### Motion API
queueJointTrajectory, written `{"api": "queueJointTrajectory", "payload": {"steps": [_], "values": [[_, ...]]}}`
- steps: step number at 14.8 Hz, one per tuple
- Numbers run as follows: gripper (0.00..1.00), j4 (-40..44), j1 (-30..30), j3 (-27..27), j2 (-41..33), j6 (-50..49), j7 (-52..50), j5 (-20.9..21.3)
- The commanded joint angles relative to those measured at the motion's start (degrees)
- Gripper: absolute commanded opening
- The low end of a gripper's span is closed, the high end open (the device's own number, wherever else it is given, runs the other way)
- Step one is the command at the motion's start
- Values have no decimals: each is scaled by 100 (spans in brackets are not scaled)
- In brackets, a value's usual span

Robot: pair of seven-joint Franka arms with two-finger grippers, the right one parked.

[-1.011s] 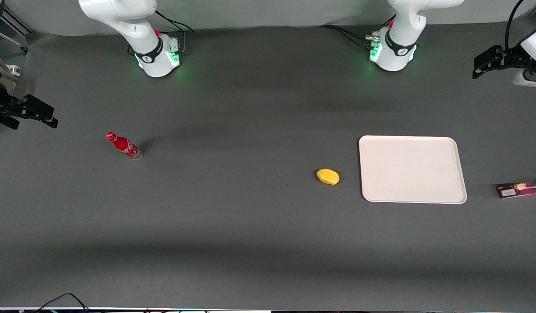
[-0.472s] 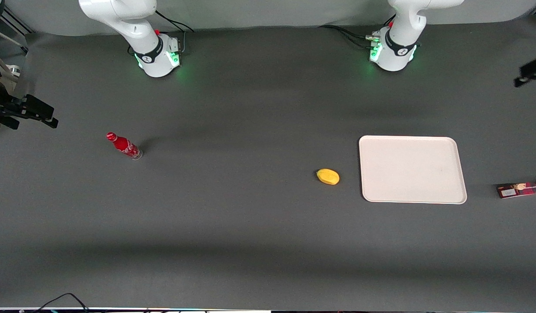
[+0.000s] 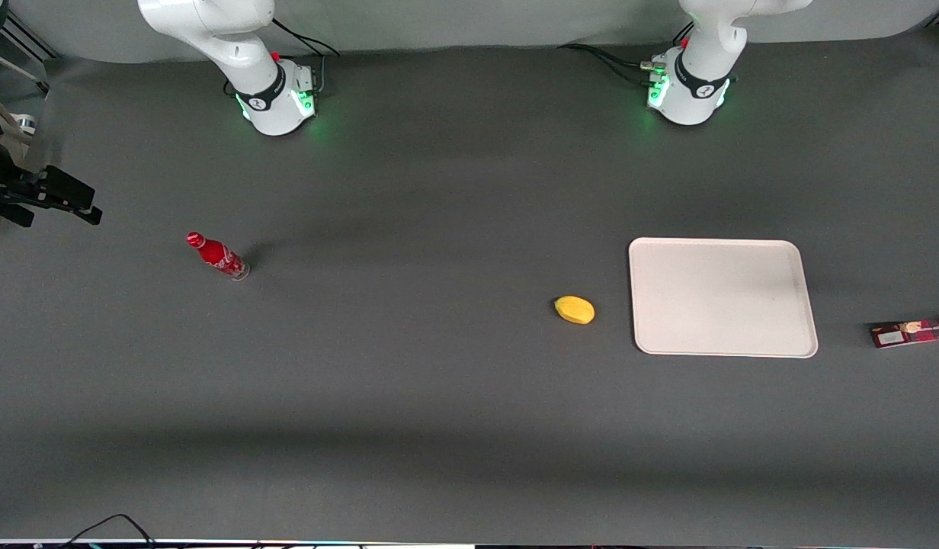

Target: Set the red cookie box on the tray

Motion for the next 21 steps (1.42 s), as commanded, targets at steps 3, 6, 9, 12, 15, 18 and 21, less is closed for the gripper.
{"api": "queueJointTrajectory", "payload": {"steps": [3, 6, 9, 12, 15, 18, 21], "values": [[100, 400, 518, 213, 1542, 1491, 2250, -332], [100, 268, 764, 284, 1991, 2142, 2998, -938], [100, 127, 922, 415, 2448, 2662, 3622, -1799], [100, 101, 1063, 433, 2818, 3066, 4114, -2372], [0, 13, 1134, 433, 2915, 3331, 4178, -2628], [0, 65, 1081, 468, 2863, 3138, 4037, -2619], [0, 327, 941, 792, 2784, 2421, 3853, -2567]]}}
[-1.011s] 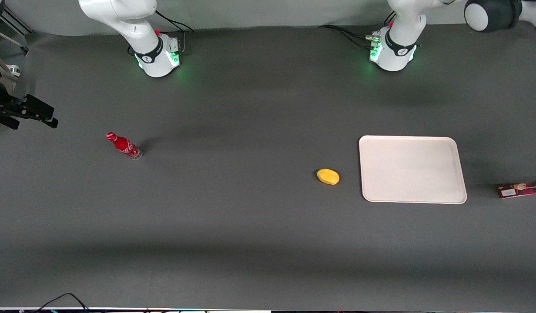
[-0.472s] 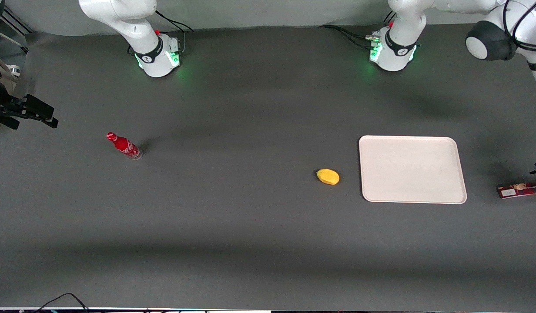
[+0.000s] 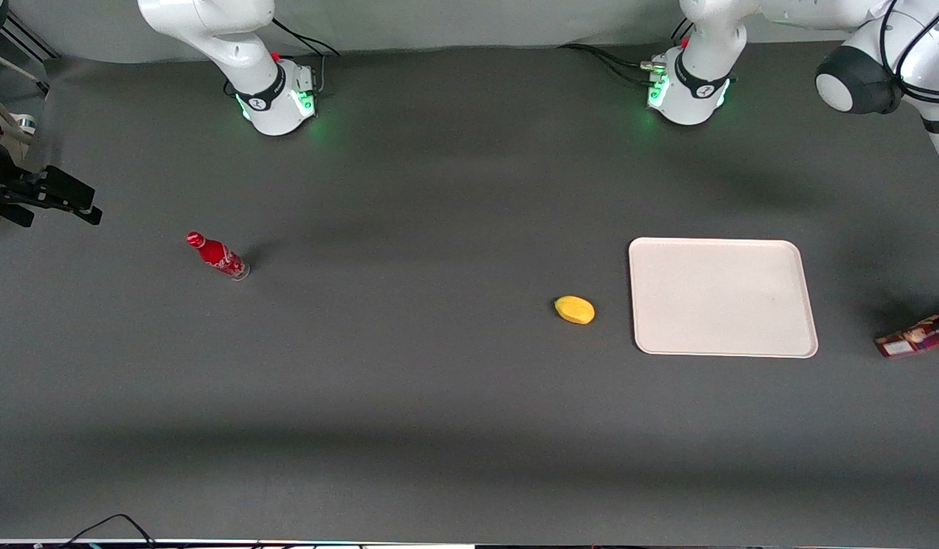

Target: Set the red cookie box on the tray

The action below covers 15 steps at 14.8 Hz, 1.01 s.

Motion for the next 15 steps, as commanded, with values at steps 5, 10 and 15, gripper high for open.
{"api": "queueJointTrajectory", "payload": {"steps": [5, 10, 15], "values": [[0, 1501, -552, 1308, -483, -3100, -1114, 214], [0, 2021, -1351, 1433, -1810, -4796, -3775, 1364], [0, 2504, -1906, 829, -2364, -7011, -7306, 1874]]}}
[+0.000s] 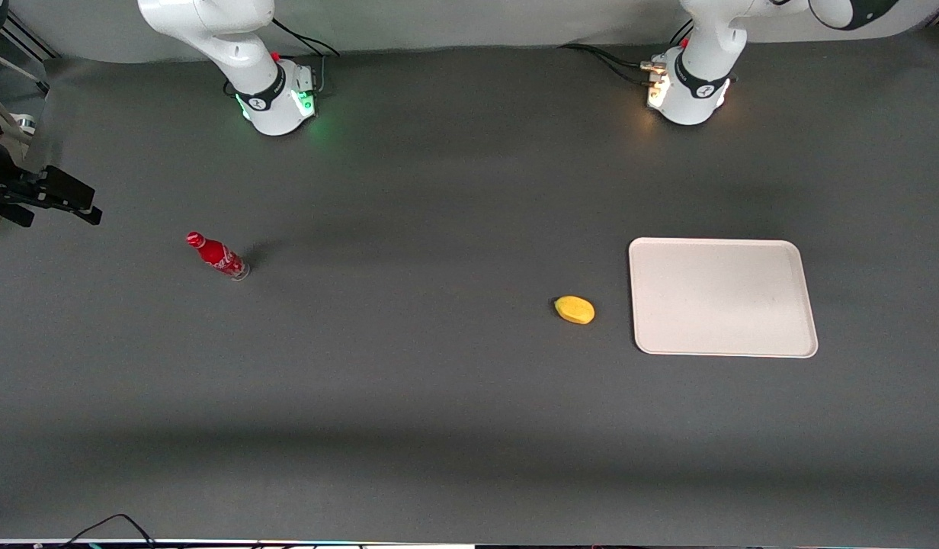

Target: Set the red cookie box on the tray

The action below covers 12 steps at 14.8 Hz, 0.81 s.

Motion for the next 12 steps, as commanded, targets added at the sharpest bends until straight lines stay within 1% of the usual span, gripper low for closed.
{"api": "queueJointTrajectory", "payload": {"steps": [1, 2, 3, 4, 5, 6, 8, 9, 10, 12], "values": [[0, 230, -189, -909, -436, -1097, -2617, 558], [0, 99, -180, -1470, -709, -1133, -3172, 821], [0, -206, -137, -2007, -946, -1108, -3648, 1050], [0, -697, -119, -2325, -1262, -942, -3974, 1183], [0, -1328, -119, -2476, -1570, -549, -4125, 1202], [0, -2126, -110, -2495, -1947, -31, -4136, 1202], [0, -3936, -75, -2522, -2703, 1390, -4127, 1202], [0, -4650, -22, -2513, -2898, 2067, -4118, 1210], [0, -5170, 13, -2513, -2969, 2614, -4109, 1211], [0, -5910, 40, -2504, -2909, 3547, -4075, 1202]]}}
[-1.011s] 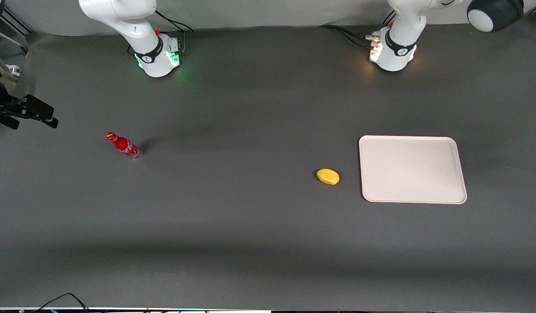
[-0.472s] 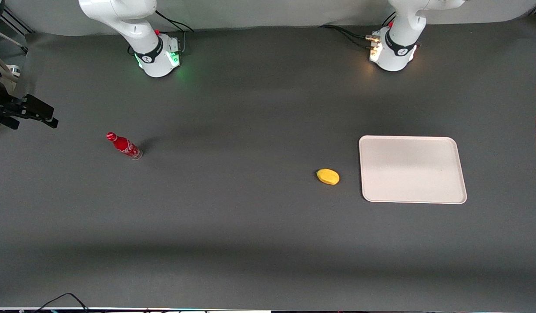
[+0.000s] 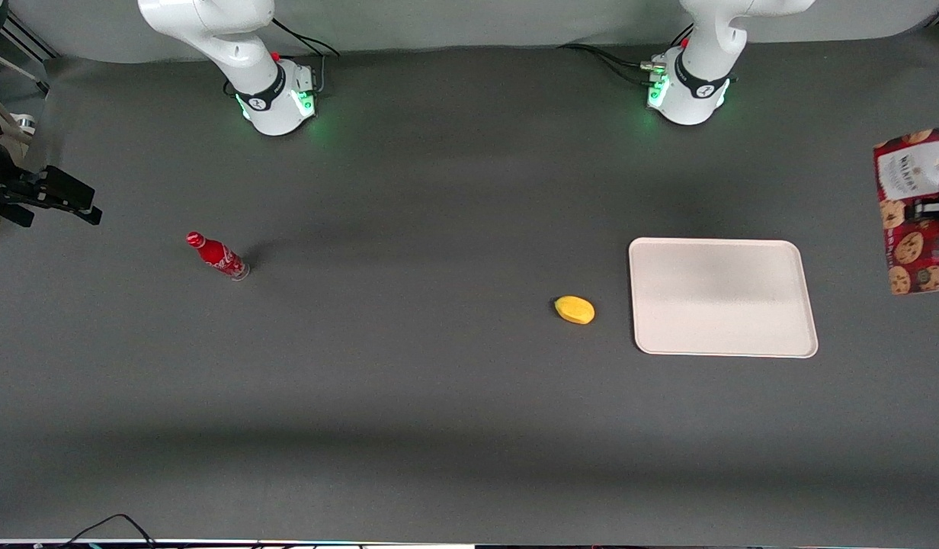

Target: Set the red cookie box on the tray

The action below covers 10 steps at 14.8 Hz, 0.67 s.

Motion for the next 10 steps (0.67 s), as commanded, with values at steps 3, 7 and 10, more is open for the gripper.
{"api": "queueJointTrajectory", "payload": {"steps": [3, 7, 10], "values": [[0, -3154, -10, -106, -624, 3022, -74, 77], [0, -3589, -1, -106, 69, 4465, 180, 8], [0, -3431, 139, -115, 746, 5301, 453, -211]]}}
